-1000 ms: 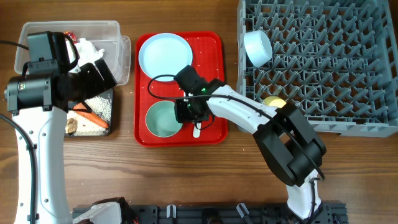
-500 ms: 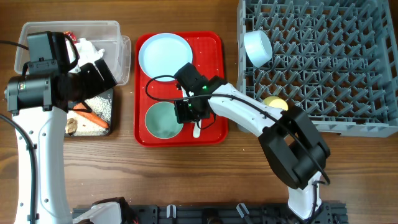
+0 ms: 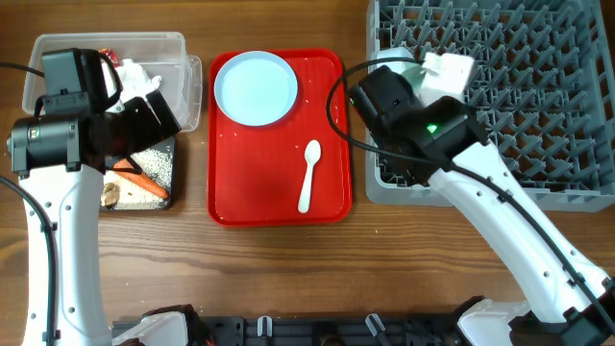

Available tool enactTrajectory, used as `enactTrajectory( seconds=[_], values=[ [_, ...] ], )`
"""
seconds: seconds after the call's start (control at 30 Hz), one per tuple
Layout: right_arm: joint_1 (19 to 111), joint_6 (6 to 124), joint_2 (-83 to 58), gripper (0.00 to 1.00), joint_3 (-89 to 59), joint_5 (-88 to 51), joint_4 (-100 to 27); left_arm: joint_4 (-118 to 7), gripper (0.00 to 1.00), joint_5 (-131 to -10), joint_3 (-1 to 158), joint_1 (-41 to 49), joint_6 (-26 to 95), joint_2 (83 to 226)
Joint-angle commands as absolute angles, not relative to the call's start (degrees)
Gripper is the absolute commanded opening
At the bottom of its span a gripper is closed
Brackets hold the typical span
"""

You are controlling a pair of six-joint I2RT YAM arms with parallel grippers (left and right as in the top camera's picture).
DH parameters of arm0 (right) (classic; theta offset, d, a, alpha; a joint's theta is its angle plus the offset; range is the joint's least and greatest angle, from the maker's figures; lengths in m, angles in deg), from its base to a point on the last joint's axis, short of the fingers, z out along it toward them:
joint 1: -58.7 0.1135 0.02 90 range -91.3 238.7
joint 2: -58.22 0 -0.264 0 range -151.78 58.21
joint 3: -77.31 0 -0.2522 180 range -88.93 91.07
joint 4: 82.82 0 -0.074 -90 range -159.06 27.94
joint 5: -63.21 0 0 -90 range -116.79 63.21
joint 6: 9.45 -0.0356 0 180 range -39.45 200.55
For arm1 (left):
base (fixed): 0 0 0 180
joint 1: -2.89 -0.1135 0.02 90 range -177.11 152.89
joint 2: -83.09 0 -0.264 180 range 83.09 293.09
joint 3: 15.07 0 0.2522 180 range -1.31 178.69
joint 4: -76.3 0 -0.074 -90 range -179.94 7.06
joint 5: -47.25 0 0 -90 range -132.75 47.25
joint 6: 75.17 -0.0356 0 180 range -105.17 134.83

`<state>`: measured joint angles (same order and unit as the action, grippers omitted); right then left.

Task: Sort waste into correct bins and load items into the dishwasher rack

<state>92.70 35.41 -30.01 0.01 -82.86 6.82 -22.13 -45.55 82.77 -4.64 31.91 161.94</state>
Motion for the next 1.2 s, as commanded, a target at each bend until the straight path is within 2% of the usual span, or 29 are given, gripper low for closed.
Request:
enactTrajectory(
  seconds=[0.0,0.1,0.13,0.2,0.27,0.53,0.73,0.97,1.0,1.03,1.07,1.1,1.13,1.17],
  values=[
    [90.3,36.1,-32.3,0.04,-1.2,-93.2,6.6,-22.2,1.00,-44.6,83.2,-4.9,31.8,161.9],
    [88.0,49.2,-35.1,0.04,-1.2,-94.9,2.6,-22.2,1.00,-44.6,83.2,-4.9,31.8,161.9],
    [87.5,60.3,-37.2,0.04,-1.2,-95.0,-1.2,-22.2,1.00,-44.6,83.2,-4.9,31.8,161.9],
    [87.7,72.0,-40.0,0.04,-1.2,-94.9,-5.1,-22.2,1.00,-44.6,83.2,-4.9,31.8,161.9],
    [87.8,78.0,-42.6,0.04,-1.2,-94.9,-6.7,-22.2,1.00,-44.6,83.2,-4.9,31.8,161.9],
    [87.8,79.3,-52.5,0.04,-1.2,-90.7,-0.8,-22.2,1.00,-44.6,83.2,-4.9,31.8,161.9],
    [88.1,78.0,-53.9,0.04,-1.3,-84.1,4.5,-22.2,1.00,-44.6,83.2,-4.9,31.8,161.9],
    [94.4,82.3,-53.9,0.04,-1.3,-84.1,8.8,-22.2,1.00,-44.6,83.2,-4.9,31.8,161.9],
    [95.4,83.1,-53.9,0.09,-1.3,-84.1,9.4,-22.2,1.00,-44.6,83.2,-4.9,31.8,161.9],
    [96.8,84.3,-53.9,0.21,-1.3,-84.1,10.0,-22.2,1.00,-44.6,83.2,-4.9,31.8,161.9],
    [97.6,85.3,-53.9,0.28,-1.3,-84.1,10.1,-22.2,1.00,-44.6,83.2,-4.9,31.8,161.9],
    [98.8,86.2,-53.9,0.44,-1.3,-84.1,10.4,-22.2,1.00,-44.6,83.2,-4.9,31.8,161.9],
    [100.8,87.4,-53.9,0.88,-1.3,-84.1,10.7,-22.2,1.00,-44.6,83.2,-4.9,31.8,161.9],
    [102.3,88.4,-53.9,1.00,-1.3,-84.1,10.7,-22.2,1.00,-44.6,83.2,-4.9,31.8,161.9]
  ],
)
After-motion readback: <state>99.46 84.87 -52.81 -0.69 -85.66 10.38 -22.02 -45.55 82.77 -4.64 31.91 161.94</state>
